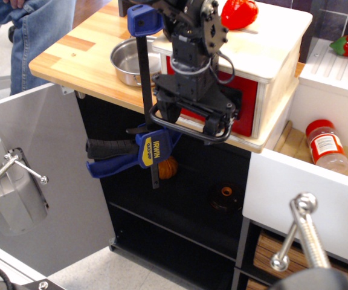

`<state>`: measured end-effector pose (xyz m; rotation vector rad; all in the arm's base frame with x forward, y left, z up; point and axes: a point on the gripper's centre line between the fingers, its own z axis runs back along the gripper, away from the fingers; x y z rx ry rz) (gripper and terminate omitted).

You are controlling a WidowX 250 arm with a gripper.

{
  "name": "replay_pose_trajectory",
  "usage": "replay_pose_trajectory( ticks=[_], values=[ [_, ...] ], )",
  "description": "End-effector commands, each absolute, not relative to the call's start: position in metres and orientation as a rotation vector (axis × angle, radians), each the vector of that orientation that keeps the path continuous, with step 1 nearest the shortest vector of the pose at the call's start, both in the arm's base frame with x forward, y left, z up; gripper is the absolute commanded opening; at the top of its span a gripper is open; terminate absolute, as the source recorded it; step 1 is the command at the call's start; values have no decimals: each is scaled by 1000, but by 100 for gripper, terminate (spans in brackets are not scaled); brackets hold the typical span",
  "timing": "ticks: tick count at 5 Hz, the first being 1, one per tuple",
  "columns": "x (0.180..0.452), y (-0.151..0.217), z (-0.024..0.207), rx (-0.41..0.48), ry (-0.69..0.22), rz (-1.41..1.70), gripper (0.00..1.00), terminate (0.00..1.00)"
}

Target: Open drawer of box

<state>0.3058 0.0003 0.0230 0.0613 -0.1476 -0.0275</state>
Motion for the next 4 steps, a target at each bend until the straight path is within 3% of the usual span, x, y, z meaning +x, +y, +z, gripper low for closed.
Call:
replay_pose_trajectory(
  ticks=[1,4],
  values=[
    [257,0,32,51,-109,-21,100,0],
    [165,-1,27,-10,60,-7,100,0]
  ],
)
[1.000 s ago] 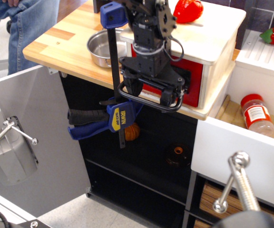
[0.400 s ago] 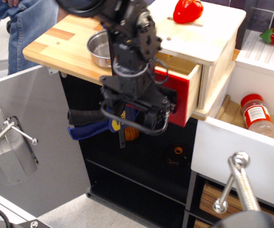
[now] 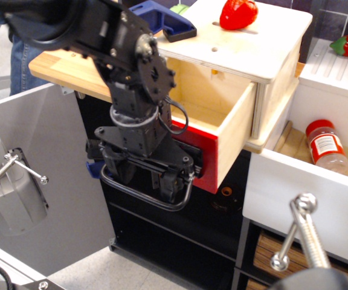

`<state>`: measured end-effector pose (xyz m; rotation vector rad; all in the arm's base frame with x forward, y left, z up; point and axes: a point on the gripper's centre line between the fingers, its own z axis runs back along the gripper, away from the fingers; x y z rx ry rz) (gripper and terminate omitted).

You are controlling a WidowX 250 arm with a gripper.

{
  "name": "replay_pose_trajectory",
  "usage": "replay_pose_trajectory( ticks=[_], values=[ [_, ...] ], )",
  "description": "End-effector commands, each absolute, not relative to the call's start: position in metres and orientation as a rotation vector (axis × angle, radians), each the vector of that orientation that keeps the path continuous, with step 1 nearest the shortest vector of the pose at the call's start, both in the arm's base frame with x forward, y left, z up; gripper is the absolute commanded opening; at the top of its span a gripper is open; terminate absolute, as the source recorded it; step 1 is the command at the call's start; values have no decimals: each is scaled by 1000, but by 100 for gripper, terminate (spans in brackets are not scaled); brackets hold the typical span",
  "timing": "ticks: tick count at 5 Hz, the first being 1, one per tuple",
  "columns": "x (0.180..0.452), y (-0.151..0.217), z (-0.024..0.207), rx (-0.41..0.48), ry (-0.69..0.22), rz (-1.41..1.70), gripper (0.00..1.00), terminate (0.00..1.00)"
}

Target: Open drawer of box

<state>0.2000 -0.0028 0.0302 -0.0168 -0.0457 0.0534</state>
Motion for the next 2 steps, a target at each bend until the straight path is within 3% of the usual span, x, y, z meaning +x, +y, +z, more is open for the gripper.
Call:
replay_pose_trajectory(
  ticks=[1,2],
  values=[
    [168,-1,34,-20,65,2,100,0],
    [189,-5,53,-69,55,55,100,100]
  ],
)
